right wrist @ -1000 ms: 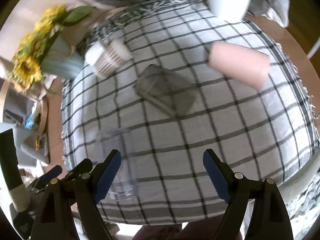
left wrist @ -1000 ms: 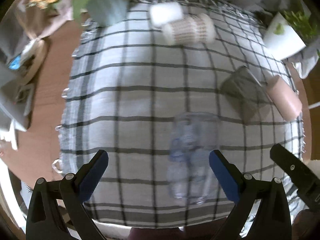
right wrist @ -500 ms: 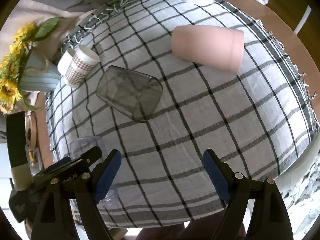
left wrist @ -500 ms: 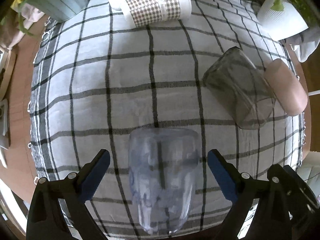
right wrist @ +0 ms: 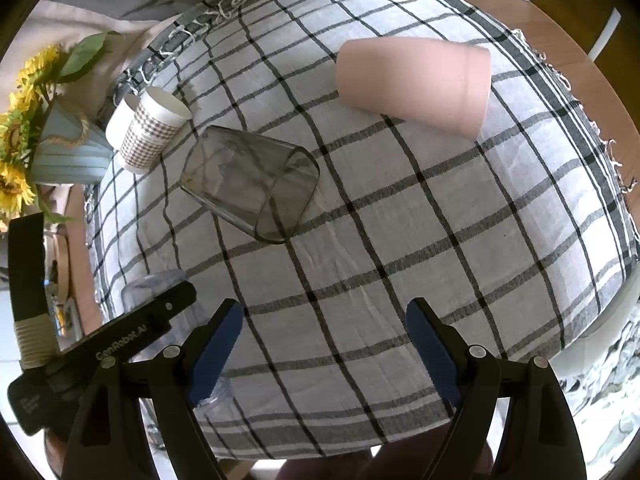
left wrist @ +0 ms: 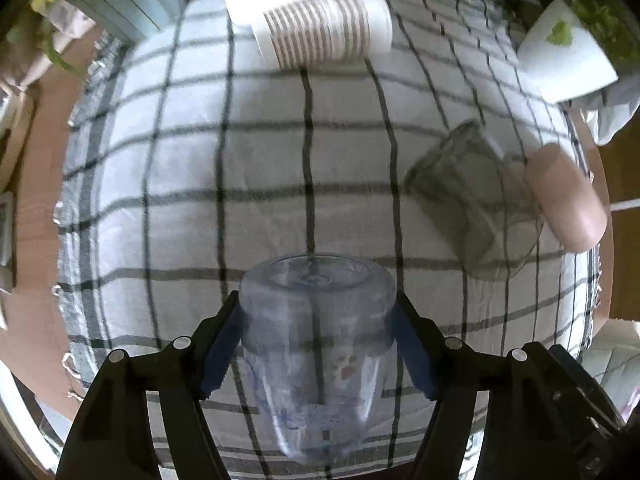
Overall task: Flip cup upside down
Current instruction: 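Lower the inverted clear cup onto the cloth with the left tool and open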
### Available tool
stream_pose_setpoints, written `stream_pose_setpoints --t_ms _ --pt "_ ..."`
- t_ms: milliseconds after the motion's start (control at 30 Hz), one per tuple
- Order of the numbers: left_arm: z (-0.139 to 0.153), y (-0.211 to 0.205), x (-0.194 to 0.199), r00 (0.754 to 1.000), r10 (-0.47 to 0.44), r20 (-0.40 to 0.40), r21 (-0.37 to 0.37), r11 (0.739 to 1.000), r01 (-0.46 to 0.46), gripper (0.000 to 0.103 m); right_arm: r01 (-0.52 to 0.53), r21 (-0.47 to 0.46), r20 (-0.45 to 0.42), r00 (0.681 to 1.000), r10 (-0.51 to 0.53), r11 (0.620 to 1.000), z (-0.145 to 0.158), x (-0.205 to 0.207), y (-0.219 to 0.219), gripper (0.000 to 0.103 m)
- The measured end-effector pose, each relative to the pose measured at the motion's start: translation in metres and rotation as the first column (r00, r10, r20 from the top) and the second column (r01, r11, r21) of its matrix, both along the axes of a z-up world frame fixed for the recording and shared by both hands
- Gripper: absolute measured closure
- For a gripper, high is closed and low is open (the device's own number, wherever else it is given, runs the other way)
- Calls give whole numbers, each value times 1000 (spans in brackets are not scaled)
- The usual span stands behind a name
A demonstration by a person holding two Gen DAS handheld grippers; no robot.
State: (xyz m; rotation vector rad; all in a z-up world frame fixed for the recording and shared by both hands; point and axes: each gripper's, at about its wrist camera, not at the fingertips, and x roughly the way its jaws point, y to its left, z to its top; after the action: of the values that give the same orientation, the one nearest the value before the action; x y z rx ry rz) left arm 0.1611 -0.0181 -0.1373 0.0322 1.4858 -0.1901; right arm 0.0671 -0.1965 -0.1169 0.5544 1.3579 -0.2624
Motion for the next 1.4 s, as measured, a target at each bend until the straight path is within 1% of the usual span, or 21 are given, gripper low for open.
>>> stream_pose_setpoints --t_ms 133,200,333,367,433,567,900,1233,1267,1300,1333,1400 --pt "23 2 1 997 5 81 12 1000 -6 32 -4 -2 28 1000 4 1000 9 2 1 19" --pt "30 6 -2 994 2 108 10 1000 -3 32 -6 -7 43 999 6 1000 15 3 1 19" --pt "39 11 -3 990 4 144 -16 1000 -2 32 -11 -23 77 997 13 1000 26 6 2 19" --pt "42 10 -1 989 -6 145 -35 999 11 32 -13 -26 81 997 15 1000 28 7 2 19" --pt "43 8 -1 987 -12 160 -29 999 16 32 -16 -31 91 996 18 999 31 7 2 19" --pt "45 8 -8 986 -14 167 -28 999 19 32 -25 -51 92 995 30 998 32 7 2 19" --pt "45 11 -32 988 -7 152 -44 999 14 32 -63 -56 78 995 67 996 29 1 5 19" --pt "44 12 -39 990 -1 144 -65 998 10 31 -79 -80 76 993 85 994 31 1 6 19" --pt "43 12 -38 990 -3 139 -68 998 13 31 -80 -84 75 993 86 993 32 1 6 19" --pt "42 11 -38 991 -5 135 -69 997 15 28 -80 -86 76 993 87 993 32 1 6 19" --pt "42 10 -37 991 -6 135 -71 997 16 21 -80 -85 76 993 86 993 32 1 6 19" --pt "43 10 -37 990 -4 141 -72 997 15 13 -77 -88 77 994 84 993 33 0 6 19"
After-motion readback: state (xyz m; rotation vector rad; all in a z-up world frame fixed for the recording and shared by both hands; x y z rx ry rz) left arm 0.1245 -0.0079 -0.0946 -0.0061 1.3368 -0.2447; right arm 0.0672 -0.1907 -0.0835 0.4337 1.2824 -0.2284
